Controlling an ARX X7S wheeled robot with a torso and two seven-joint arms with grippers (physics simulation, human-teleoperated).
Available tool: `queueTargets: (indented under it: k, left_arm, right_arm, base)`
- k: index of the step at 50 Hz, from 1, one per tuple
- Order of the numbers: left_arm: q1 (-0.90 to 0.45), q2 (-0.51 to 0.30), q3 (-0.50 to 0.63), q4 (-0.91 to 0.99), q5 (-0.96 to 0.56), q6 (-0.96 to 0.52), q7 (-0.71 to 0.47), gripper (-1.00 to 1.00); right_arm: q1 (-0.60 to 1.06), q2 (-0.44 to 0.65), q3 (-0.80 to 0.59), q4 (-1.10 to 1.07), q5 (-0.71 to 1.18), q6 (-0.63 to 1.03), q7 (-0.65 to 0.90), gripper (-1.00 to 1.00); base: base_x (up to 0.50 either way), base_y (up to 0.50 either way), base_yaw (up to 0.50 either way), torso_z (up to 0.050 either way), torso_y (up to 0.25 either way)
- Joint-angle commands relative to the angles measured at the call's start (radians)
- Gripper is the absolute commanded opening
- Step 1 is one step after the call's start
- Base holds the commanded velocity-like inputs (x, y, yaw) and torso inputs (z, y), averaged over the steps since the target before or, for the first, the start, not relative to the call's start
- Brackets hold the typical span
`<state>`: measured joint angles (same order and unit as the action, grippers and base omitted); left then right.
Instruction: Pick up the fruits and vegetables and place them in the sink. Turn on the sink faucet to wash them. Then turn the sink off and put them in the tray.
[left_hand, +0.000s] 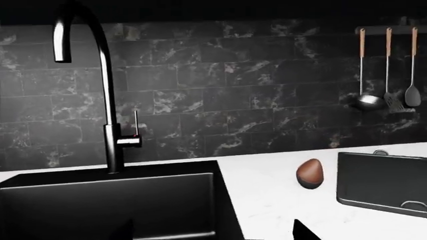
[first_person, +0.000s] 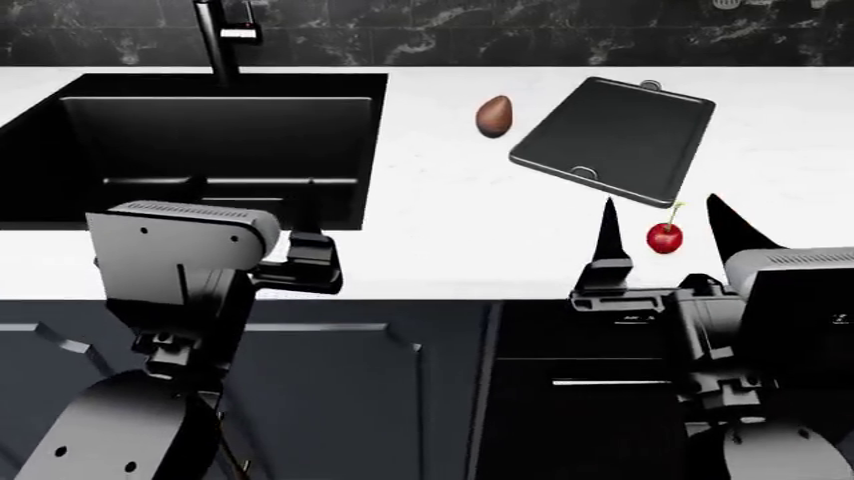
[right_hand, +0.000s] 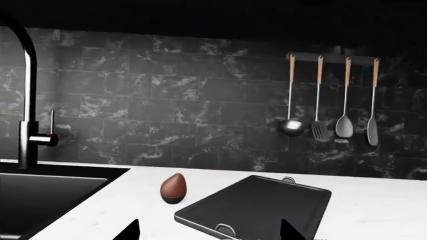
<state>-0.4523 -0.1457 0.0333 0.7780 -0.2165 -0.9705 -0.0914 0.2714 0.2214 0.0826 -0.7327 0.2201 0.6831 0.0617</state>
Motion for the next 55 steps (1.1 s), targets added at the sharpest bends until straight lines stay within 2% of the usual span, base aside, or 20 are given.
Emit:
queueTargets:
  k: [1,12,27,37,55]
  left_arm:
    - [-0.056,-0.006,-0.014,0.027,-0.028,-0.067,-0.006,1.00]
    - [-0.074,-0.011,-0.003,0.033,-0.040,-0.078,-0.011,1.00]
    - [-0.069,-0.017,0.005,0.019,-0.051,-0.057,-0.016,1.00]
    - [-0.059,-0.019,0.010,0.022,-0.059,-0.054,-0.025,1.00]
    - [-0.048,-0.025,0.016,0.004,-0.063,-0.024,-0.040,1.00]
  right_arm:
    - [0.059,0.027,0.028,-0.098,0.044,0.095,0.006,1.00]
    - [0.068,0.052,0.058,-0.121,0.080,0.139,-0.007,1.00]
    - [0.063,0.077,0.020,-0.101,0.080,0.142,-0.019,1.00]
    - [0.061,0.101,-0.051,-0.094,0.103,0.167,-0.061,1.00]
    - [0.074,0.082,-0.112,-0.057,0.209,0.278,-0.118,1.00]
  base:
    - [0.00,-0.50,0.00,0.000,0.000]
    - [0.00,-0.50,0.00,0.000,0.000]
    - [0.16,-0.48,0.00,0.000,0.000]
    - [0.30,-0.02,0.00,0.000,0.000]
    - [0.00,0.00,0.00,0.000,0.000]
